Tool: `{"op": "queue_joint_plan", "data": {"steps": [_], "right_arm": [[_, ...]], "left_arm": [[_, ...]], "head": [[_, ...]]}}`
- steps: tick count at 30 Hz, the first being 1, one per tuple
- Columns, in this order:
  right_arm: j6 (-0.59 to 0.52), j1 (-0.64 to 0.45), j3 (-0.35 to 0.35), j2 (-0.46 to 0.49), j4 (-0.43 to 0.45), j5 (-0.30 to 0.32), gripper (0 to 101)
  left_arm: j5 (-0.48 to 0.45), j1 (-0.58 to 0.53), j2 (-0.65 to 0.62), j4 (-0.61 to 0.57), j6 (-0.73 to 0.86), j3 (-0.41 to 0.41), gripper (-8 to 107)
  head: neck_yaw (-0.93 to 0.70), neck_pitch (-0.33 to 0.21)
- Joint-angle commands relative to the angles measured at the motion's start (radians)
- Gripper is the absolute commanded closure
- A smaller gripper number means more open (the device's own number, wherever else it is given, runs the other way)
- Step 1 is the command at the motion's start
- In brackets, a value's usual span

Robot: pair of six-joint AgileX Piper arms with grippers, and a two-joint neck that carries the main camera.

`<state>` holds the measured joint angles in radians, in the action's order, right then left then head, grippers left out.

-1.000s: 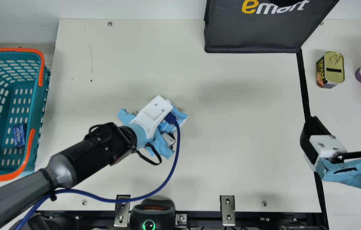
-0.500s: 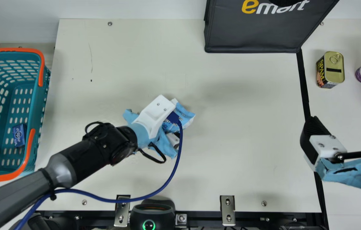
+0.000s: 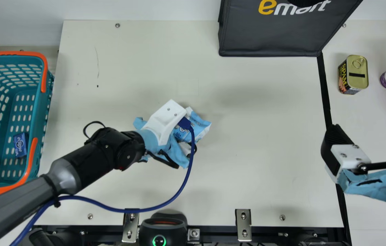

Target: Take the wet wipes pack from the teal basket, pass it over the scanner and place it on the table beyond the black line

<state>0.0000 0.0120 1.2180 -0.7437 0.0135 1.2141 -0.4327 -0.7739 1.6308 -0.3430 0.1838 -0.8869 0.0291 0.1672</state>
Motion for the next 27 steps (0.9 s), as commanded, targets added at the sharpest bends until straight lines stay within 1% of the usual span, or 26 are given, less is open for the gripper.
{"op": "queue_joint_plan", "data": {"steps": [1,6,22,23,27], "right_arm": [[0.000,0.000,0.000,0.000,0.000,0.000,6],[0.000,0.000,0.000,0.000,0.000,-0.001,6],[0.000,0.000,0.000,0.000,0.000,-0.001,6],[0.000,0.000,0.000,0.000,0.000,-0.001,6],[0.000,0.000,0.000,0.000,0.000,-0.001,6]], "left_arm": [[-0.009,0.001,0.011,-0.003,-0.013,-0.016,107],[-0.041,-0.021,0.049,0.026,-0.093,-0.083,107],[-0.116,-0.121,0.213,0.226,-0.488,-0.334,107],[-0.119,-0.127,0.223,0.236,-0.512,-0.349,106],[-0.129,-0.146,0.264,0.257,-0.589,-0.397,93]], "head": [[-0.002,-0.029],[-0.002,-0.029],[-0.002,-0.029],[-0.002,-0.029],[-0.002,-0.029]]}}
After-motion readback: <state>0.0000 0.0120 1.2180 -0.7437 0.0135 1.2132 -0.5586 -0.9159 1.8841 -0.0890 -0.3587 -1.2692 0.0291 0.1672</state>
